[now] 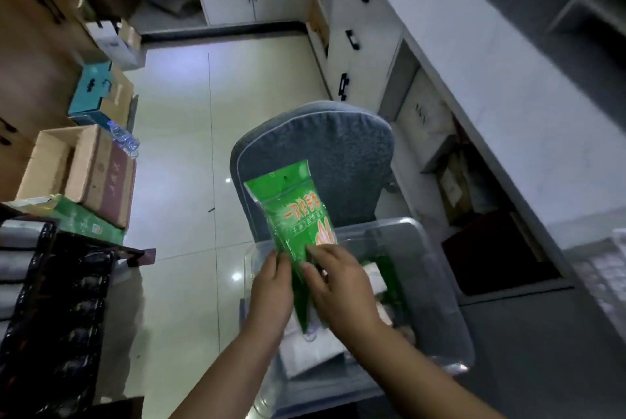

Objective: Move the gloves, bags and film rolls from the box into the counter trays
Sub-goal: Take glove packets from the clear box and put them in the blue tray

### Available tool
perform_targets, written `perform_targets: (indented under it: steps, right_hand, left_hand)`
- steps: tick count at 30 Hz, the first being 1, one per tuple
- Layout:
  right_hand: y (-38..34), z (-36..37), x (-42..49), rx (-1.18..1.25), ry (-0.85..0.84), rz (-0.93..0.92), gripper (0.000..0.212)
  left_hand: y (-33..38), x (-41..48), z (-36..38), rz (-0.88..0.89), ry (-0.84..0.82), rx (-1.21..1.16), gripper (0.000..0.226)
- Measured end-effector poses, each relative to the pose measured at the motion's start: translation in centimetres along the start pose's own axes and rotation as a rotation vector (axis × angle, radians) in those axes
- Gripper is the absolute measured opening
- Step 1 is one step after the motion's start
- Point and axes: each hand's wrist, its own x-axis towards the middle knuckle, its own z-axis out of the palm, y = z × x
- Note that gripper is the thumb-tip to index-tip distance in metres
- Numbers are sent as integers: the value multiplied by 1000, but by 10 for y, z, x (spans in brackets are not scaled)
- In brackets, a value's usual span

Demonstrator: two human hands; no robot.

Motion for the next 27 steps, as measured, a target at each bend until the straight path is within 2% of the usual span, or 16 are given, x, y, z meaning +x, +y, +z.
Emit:
perform_targets:
  steps: [3,6,9,12,14,16,18,20,24,27]
  right_hand:
    - [-6,-19,-8,4,28,-33,26]
    - [-2,-38,-17,91,-9,37,31]
    - [1,-53,-26,199,-38,137,37]
    - [15,-70,-29,118,160,197,38]
    - [26,-87,-31,133,274,344,43]
    - [30,-105,-37,343,287,560,53]
    - [33,-120,-45,556,283,691,59]
    - [34,-134,-55,648,303,769,55]
    - [34,-164,-82,780,375,794,28]
    - [43,-187,-109,887,426,786,24]
  left_hand:
    - [17,-11,5,20,-53,-78,34]
    - [29,-21,10,102,-110,3,12]
    - [38,-26,16,133,-124,78,18]
    - [47,-31,19,142,-156,66,14]
    - [53,-33,21,136,-228,-21,12]
    - [59,-36,26,111,-310,-122,14]
    - [64,-41,37,78,-391,-224,15]
    - [71,-50,53,64,-468,-313,17]
    - [81,-73,92,-27,-608,-392,18]
    - [85,-92,124,-27,-673,-388,19]
